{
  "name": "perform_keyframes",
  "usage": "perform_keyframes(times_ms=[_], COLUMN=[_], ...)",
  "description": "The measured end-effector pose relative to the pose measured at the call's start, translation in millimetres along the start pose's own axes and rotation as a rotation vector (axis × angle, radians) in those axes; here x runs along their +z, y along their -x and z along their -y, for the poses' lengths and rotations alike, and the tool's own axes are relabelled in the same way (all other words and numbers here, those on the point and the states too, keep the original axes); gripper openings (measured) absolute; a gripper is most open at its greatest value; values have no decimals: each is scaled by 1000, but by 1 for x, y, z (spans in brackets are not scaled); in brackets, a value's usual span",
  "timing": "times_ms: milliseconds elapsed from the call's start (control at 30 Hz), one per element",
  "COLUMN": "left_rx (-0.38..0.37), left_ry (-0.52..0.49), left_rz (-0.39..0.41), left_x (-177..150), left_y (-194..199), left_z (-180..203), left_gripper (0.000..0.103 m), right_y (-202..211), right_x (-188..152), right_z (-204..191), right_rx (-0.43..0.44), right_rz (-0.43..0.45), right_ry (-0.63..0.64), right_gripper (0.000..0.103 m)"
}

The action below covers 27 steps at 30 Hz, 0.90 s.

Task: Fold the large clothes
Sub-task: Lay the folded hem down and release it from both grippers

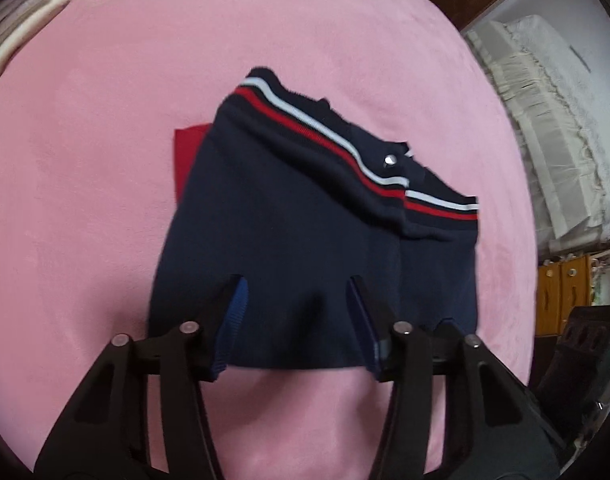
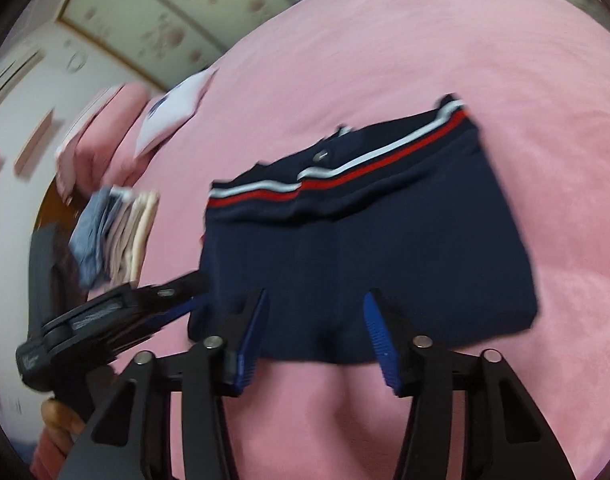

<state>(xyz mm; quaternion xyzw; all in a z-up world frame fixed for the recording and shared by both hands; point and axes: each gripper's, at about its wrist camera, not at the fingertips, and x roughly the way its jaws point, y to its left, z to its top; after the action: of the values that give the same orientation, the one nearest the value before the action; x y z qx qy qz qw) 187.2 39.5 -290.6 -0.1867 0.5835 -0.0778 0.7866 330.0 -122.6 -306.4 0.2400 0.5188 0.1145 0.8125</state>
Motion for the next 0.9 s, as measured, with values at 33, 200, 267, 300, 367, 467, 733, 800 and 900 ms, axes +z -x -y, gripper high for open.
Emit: perform_keyframes(times_ms=[33,200,267,300,367,467,733,800,900], left_rx=[33,176,204,222,243,290,380,260,104], left_ry=[-8,-29,-35,-44,-37,-6,-99,-103,-102], left_rz=[2,-61,-61,-60,-58,-55,-25,-18,-49], left_x=[0,-5,-10,-14,-19,-29,-38,-35,-28], left_y=[-9,-41,-40,-39,-37,-34,-31,-29,-37], left_z=[1,2,4,6,7,6,31,40,50], left_gripper=[47,47,47,48,48,44,37,37,37], right_y=[-13,-64,-72,-71,-68,-53,-40,-31,-47], right_x=[2,-25,-27,-27,-24,-17,-28,-20,1], right_z=[-5,-12,-14,-12,4,40,27,39,58], right_rx=[24,58,-14,-56,-143,-136,-466,-346,-109], right_rz=[-28,-184,-184,-172,-148,-129,-45,-20,-61], right_ry=[32,222,312,343,337,236,510,398,187], right_gripper=[28,21,11,9,4,0,0,0,0])
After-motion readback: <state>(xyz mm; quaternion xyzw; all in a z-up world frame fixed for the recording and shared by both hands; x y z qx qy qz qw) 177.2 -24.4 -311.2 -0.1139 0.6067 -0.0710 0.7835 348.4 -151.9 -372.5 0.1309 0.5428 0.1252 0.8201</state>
